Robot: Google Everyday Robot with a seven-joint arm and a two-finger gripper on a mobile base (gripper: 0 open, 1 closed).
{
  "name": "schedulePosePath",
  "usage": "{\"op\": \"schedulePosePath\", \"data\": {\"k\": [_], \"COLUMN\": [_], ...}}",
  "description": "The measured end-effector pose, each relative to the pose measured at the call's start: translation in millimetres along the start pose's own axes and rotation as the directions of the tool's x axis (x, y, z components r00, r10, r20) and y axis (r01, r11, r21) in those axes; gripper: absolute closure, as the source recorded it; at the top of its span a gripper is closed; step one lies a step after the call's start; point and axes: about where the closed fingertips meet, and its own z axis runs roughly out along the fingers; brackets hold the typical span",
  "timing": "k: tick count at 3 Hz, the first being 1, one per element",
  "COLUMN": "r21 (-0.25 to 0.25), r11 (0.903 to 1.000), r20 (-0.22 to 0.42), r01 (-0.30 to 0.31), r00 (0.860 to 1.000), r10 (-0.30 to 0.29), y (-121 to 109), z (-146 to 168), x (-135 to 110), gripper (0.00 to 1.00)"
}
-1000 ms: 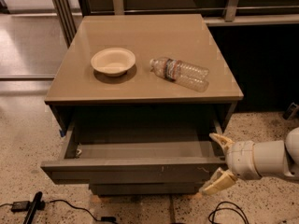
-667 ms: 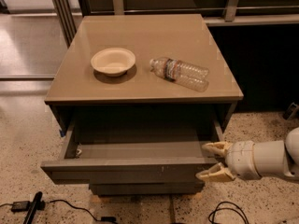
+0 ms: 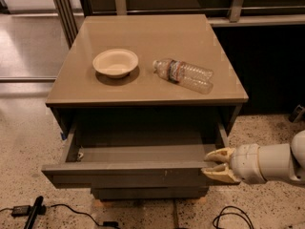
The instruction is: Open top drawer
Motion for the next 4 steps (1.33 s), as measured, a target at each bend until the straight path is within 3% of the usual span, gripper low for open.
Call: {"op": "schedulePosePath", "data": {"k": [1,4], "r21": [-0.010,-0.005], "r11": [0.9989,0.9965], "r20": [-0.004,-0.016], "r01": [-0.045,-0.084], "r00": [0.999,0.996], "r10": [0.045,0.084], "y": [12.9,22.7], "z": [-2.6,-12.7], "x": [9.0,7.7], "gripper": [1.00,1.00]}}
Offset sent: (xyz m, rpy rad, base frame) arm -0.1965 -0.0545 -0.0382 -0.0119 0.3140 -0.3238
